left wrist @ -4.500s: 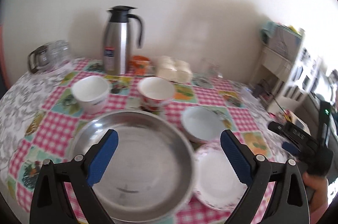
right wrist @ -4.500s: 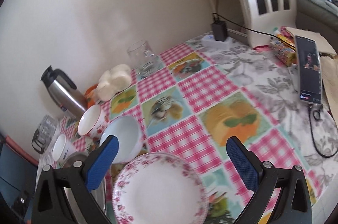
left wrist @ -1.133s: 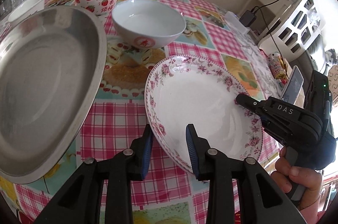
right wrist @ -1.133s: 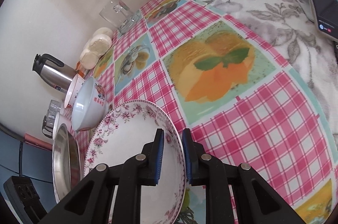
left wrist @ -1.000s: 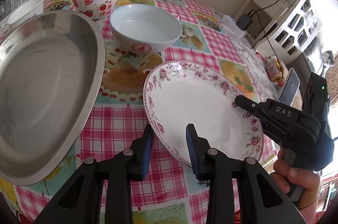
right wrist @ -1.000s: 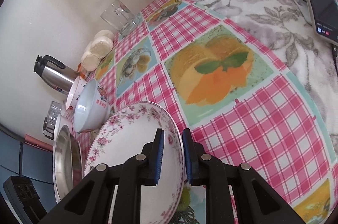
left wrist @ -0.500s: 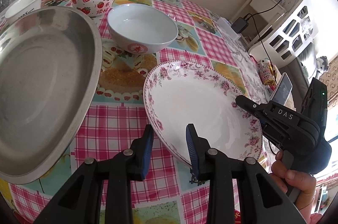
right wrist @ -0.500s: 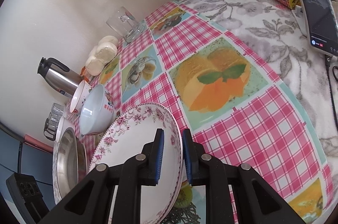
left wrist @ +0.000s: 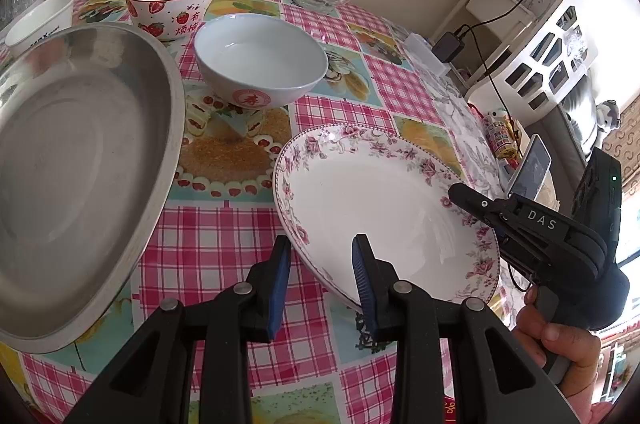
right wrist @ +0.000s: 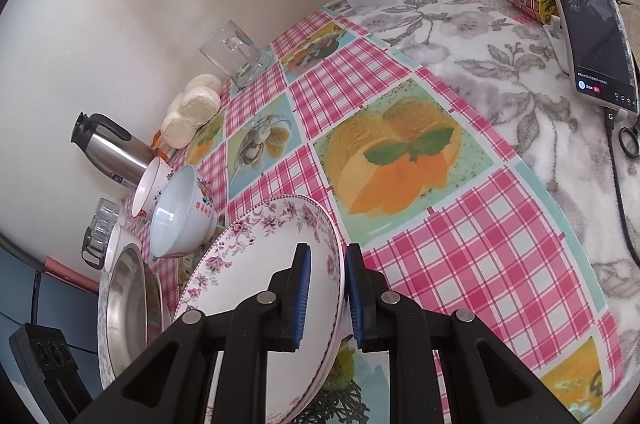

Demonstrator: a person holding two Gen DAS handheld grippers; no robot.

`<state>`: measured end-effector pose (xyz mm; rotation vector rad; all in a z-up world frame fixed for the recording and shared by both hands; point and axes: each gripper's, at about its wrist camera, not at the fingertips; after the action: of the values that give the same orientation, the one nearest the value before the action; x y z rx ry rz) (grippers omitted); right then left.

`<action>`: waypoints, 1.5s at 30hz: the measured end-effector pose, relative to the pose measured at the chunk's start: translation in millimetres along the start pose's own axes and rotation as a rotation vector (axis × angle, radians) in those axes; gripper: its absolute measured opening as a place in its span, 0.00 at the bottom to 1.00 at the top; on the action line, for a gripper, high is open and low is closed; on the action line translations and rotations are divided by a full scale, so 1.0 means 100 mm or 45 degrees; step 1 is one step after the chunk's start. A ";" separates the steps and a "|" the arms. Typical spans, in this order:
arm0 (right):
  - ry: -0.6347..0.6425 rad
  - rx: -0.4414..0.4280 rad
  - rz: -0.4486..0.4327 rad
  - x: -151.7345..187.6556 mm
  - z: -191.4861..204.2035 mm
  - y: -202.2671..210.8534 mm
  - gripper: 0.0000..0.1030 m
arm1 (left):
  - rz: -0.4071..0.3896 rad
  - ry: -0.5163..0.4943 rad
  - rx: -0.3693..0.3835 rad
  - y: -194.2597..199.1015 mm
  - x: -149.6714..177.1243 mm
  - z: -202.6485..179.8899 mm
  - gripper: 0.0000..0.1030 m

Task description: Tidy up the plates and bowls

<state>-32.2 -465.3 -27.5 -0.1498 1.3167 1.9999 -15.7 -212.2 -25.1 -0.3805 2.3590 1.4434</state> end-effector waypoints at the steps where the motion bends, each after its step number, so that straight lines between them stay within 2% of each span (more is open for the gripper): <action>1: 0.001 -0.001 -0.002 0.00 0.00 0.00 0.19 | -0.003 -0.005 -0.003 0.00 0.00 -0.01 0.32; 25: 0.048 -0.008 -0.081 0.00 0.07 0.15 0.19 | -0.104 -0.077 0.004 0.14 -0.05 -0.06 0.32; 36: 0.010 0.044 -0.010 0.04 -0.02 0.02 0.18 | 0.015 -0.093 -0.038 -0.06 0.01 -0.05 0.31; 39: -0.003 0.036 0.019 0.05 -0.06 -0.03 0.18 | 0.011 -0.112 -0.003 -0.06 0.00 -0.09 0.30; 42: -0.010 0.055 0.036 0.06 -0.10 -0.07 0.18 | -0.005 -0.161 -0.097 -0.09 -0.02 -0.14 0.30; 45: -0.018 0.045 0.030 0.05 -0.12 -0.07 0.18 | -0.023 -0.155 -0.142 -0.11 -0.06 -0.11 0.30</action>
<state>-34.7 -471.1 -40.7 -0.1039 1.3504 1.9923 -7.9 -226.6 -26.5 -0.3315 2.1807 1.5487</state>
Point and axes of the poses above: each gripper's, at about its wrist camera, not at the fingertips, and y roughly against the way its jaws point, z to its left, x to its underside, and after that the axes turned 3 degrees about y, right-handed
